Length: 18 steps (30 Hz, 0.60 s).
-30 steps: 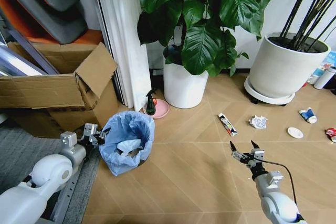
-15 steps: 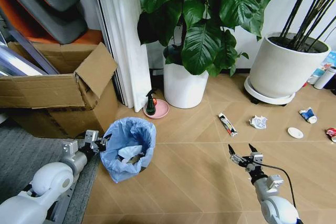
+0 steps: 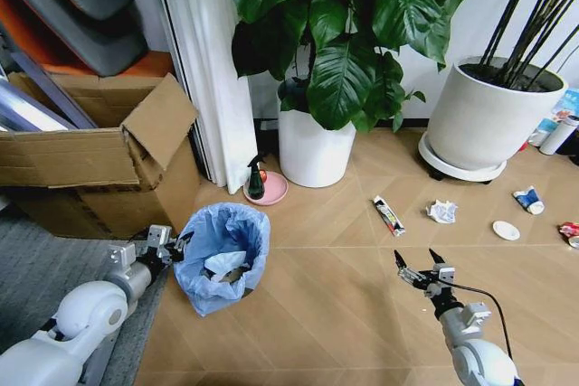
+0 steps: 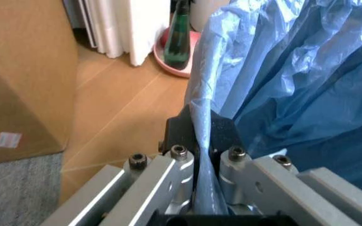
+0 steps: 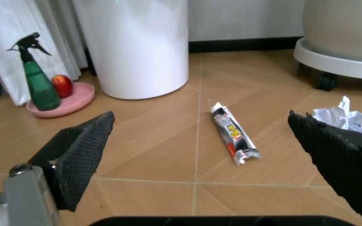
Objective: Pick up the trash bin and place the garbage on the floor into it.
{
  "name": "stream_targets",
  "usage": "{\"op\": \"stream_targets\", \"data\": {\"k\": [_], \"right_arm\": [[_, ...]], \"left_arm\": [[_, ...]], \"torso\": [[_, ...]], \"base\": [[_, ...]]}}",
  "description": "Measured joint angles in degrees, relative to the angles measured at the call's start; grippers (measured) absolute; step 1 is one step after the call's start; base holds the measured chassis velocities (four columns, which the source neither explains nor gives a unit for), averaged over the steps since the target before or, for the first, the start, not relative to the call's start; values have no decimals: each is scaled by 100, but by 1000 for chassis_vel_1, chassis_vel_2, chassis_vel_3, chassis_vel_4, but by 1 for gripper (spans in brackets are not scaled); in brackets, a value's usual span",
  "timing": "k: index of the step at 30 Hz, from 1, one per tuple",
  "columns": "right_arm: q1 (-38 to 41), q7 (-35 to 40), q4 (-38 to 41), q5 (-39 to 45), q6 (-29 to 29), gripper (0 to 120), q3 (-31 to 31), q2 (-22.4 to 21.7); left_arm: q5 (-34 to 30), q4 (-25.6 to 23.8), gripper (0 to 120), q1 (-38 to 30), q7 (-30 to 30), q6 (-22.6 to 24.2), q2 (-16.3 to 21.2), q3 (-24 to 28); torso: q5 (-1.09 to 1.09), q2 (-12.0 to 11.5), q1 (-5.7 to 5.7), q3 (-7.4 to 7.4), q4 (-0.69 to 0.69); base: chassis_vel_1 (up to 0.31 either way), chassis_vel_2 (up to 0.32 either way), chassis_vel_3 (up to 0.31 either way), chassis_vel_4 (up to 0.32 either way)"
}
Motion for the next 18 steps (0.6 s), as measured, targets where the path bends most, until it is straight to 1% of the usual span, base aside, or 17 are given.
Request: {"op": "stream_targets", "data": {"k": [6, 18], "right_arm": [[-6, -25, -14, 16, 3, 100, 8, -1], [2, -40, -15, 17, 13, 100, 6, -11]], "left_arm": [[1, 4, 0, -26, 0, -6, 2, 13], [-5, 19, 0, -53, 6, -12, 15, 19]], "torso": [[0, 0, 0, 0, 0], [-1, -1, 0, 0, 2]], "base": [[-136, -23, 138, 9], [-148, 14, 155, -7]]}}
